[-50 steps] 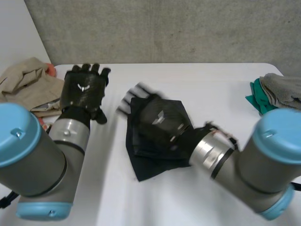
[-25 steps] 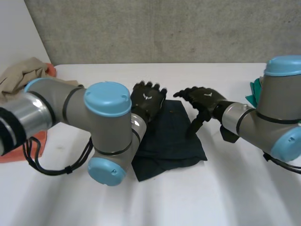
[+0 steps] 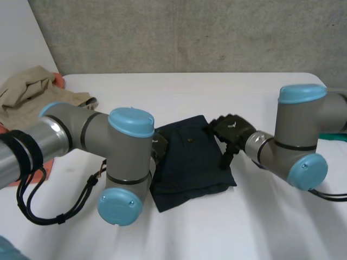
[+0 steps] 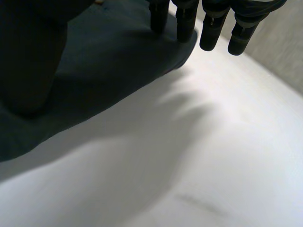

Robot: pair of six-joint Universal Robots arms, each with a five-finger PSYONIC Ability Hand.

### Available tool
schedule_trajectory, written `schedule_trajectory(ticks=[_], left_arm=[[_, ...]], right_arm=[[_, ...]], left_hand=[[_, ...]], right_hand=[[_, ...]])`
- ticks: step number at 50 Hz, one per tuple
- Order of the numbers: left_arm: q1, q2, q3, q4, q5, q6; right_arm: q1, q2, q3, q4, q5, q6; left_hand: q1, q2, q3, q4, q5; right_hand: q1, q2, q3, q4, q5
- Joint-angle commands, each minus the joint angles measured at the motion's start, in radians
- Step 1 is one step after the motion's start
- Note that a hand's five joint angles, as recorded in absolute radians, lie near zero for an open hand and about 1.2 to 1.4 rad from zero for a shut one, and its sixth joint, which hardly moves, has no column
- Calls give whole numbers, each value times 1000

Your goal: Fold the laundry.

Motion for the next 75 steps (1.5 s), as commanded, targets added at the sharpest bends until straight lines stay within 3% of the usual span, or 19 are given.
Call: schedule_trajectory(ticks=[1,6,9,12,18,23,33,40,50,55,59,66,75], left_arm=[[-6,137,-12,16,11,-7],[-7,261,-52,74,19,-24],[-6,349,-110,117,72,-49],[5,430,-178,144,193,-75],[54,496,-287,148,438,-121],[65,495,-331,148,531,-129],[65,484,-345,150,531,-130],[68,484,-344,153,528,-130],[68,491,-347,157,526,-132],[68,498,-357,157,526,-133],[68,501,-356,157,526,-133],[69,519,-351,159,528,-133],[68,563,-339,209,526,-135]], right_arm=[[5,-182,65,-34,-9,35],[5,-269,224,-173,-7,46],[15,-387,390,-287,-9,40],[30,-492,573,-410,-12,31],[135,-506,843,-666,-13,2],[166,-411,904,-784,-12,-64],[165,-233,805,-868,-9,-181],[165,-213,766,-921,-9,-215],[168,-138,674,-911,-4,-215],[166,-102,622,-911,-4,-213],[165,-93,572,-913,1,-208],[159,-98,496,-911,13,-205],[35,-107,343,-925,19,-205]], left_hand=[[20,-5,-25,-20,-39],[14,-11,-31,-26,-45],[11,-14,-34,-29,-47],[14,-11,-31,-26,-45],[23,-3,-22,-17,-36],[32,6,-13,-8,-27],[32,6,-13,-8,-27],[35,9,-10,-5,-24],[35,9,-10,-5,-24],[35,9,-10,-5,-24],[35,9,-10,-5,-24],[32,6,-13,-8,-27],[32,6,-13,-8,-27]], right_hand=[[-5,-8,-42,-37,-42],[-5,-8,-42,-37,-42],[-5,-8,-42,-37,-42],[-5,-8,-42,-37,-42],[-5,-8,-42,-37,-42],[-5,-8,-42,-37,-42],[5,2,-32,-27,-33],[257,254,221,225,220],[310,307,274,278,273],[612,609,576,580,575],[1215,1212,1179,1183,1178],[1217,1214,1180,1184,1179],[1217,1214,1180,1184,1179]])
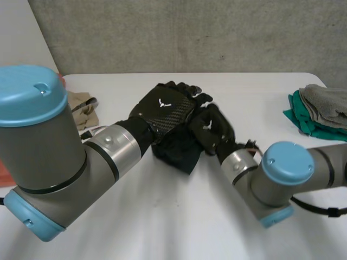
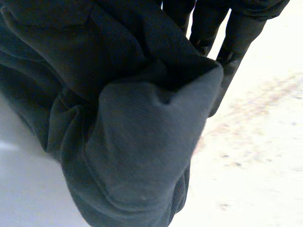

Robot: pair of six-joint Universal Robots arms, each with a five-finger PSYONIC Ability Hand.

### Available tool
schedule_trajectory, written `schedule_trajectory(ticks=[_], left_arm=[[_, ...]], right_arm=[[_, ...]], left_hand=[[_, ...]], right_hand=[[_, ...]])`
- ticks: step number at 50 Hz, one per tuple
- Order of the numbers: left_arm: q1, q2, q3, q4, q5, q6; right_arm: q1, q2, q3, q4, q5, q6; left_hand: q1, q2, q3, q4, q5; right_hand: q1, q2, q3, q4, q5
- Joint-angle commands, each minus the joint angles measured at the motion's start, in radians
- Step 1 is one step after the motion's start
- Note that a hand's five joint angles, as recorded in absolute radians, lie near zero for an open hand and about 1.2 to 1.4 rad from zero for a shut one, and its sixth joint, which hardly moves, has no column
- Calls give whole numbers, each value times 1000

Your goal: Fold the laundry.

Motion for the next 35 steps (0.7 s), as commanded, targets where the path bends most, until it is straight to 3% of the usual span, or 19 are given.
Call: schedule_trajectory(ticks=[1,8,17,24,27,32,35], left_arm=[[0,40,6,54,-3,-1],[1,67,20,97,-1,-28],[0,54,44,104,13,-67],[-13,40,35,107,14,-67],[-17,30,33,107,13,-67],[-20,8,27,107,13,-66],[-26,4,21,104,14,-66]], right_arm=[[-105,-7,-136,-9,2,0],[-224,7,-334,-13,-24,47],[-425,85,-584,-105,-33,304],[-576,178,-608,-130,-79,346],[-654,261,-610,-171,-131,348],[-757,413,-592,-225,-315,381],[-797,439,-559,-226,-378,391]], left_hand=[[30,6,-13,-8,-27],[30,6,-13,-8,-27],[27,3,-16,-11,-30],[27,3,-16,-11,-30],[27,3,-16,-11,-30],[30,6,-13,-8,-27],[30,6,-13,-8,-27]], right_hand=[[397,284,217,198,334],[397,284,217,198,334],[397,284,217,198,334],[397,284,217,198,334],[397,284,217,198,334],[397,284,217,198,334],[397,284,217,198,334]])
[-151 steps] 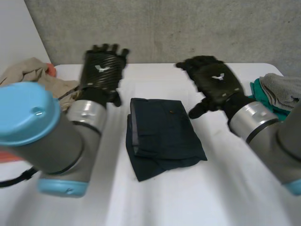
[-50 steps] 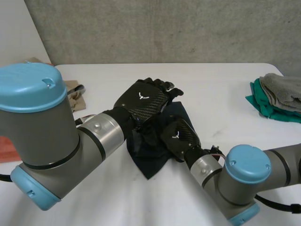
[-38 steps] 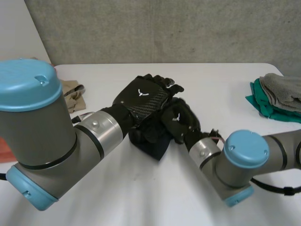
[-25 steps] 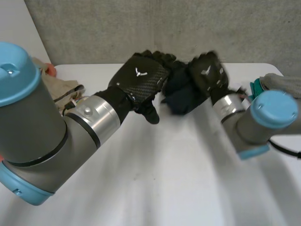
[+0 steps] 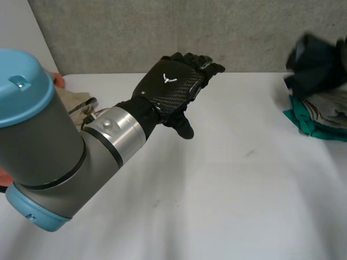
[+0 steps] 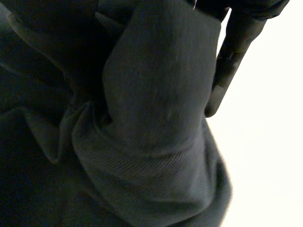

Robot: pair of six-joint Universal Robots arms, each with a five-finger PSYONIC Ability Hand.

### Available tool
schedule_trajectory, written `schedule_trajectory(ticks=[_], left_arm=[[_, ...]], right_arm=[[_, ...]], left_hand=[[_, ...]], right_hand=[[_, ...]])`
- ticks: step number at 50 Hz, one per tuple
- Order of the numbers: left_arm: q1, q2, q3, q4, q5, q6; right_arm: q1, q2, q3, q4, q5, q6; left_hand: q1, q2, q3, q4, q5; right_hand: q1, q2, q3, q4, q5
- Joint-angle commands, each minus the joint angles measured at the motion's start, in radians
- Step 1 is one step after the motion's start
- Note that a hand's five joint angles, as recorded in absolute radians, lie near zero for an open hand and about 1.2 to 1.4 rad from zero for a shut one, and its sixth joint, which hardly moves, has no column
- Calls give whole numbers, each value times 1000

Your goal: Fold the laundry.

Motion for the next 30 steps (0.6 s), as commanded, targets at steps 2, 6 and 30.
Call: schedule_trajectory(ticks=[2,6,30], left_arm=[[-25,-19,-19,-1,7,1],[-52,-13,-32,-1,56,3],[-59,-13,-37,-1,124,8]], right_arm=[[-146,111,98,-37,-203,16],[-201,95,158,-57,-224,14],[-237,-213,301,294,-174,11]], left_hand=[[30,6,-13,-8,-27],[30,6,-13,-8,-27],[36,12,-7,-2,-21]], right_hand=[[378,246,217,196,287],[378,246,217,196,287],[-844,-976,-1004,-1026,-935]])
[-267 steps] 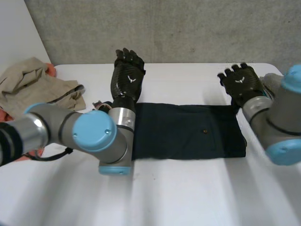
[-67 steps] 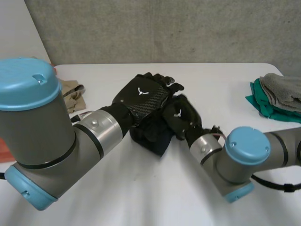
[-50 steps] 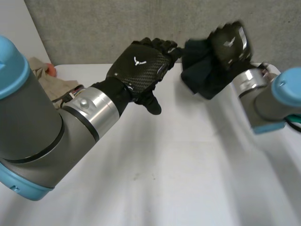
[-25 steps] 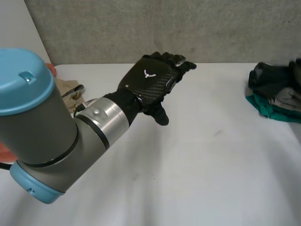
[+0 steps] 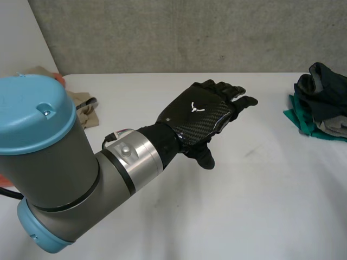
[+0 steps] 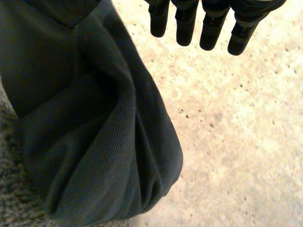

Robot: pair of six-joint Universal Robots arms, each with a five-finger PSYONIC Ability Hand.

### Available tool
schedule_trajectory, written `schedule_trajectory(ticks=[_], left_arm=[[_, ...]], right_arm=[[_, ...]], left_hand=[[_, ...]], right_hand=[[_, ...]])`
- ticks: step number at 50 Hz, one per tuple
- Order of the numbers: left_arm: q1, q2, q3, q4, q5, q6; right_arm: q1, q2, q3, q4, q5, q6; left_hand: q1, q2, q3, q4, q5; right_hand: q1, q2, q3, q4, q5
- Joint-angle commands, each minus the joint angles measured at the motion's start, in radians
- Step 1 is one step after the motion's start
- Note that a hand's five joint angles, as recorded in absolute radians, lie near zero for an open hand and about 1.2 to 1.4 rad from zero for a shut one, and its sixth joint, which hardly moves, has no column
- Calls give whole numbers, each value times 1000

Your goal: Fold the laundry.

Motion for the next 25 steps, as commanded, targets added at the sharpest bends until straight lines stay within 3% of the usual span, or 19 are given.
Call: schedule_trajectory(ticks=[1,5,8,12,13,17,20,25], left_arm=[[0,2,4,0,-4,-2],[1,5,3,0,-5,-2],[0,8,3,0,-7,-2],[0,23,4,0,-10,-4],[0,34,7,0,-21,-4],[6,61,21,5,-80,-2],[10,75,41,18,-142,-2],[41,80,105,64,-326,7]], right_arm=[[-13,-118,22,246,28,-13],[-56,-178,23,432,50,-30],[-97,-221,12,601,129,-74],[-168,-250,-33,771,353,-195],[-183,-259,-62,802,451,-273],[-183,-291,-94,721,591,-405],[-162,-339,-79,614,582,-384],[-32,-556,86,367,500,-187]], left_hand=[[35,12,-7,-2,-21],[35,12,-7,-2,-21],[35,12,-7,-2,-21],[35,12,-7,-2,-21],[35,12,-7,-2,-21],[35,12,-7,-2,-21],[35,12,-7,-2,-21],[32,9,-10,-5,-24]], right_hand=[[-55,-36,-41,-39,-47],[-55,-36,-41,-39,-47],[-55,-36,-41,-39,-47],[-55,-36,-41,-39,-47],[-55,-36,-41,-39,-47],[-55,-36,-41,-39,-47],[-55,-36,-41,-39,-47],[-55,-36,-41,-39,-47]])
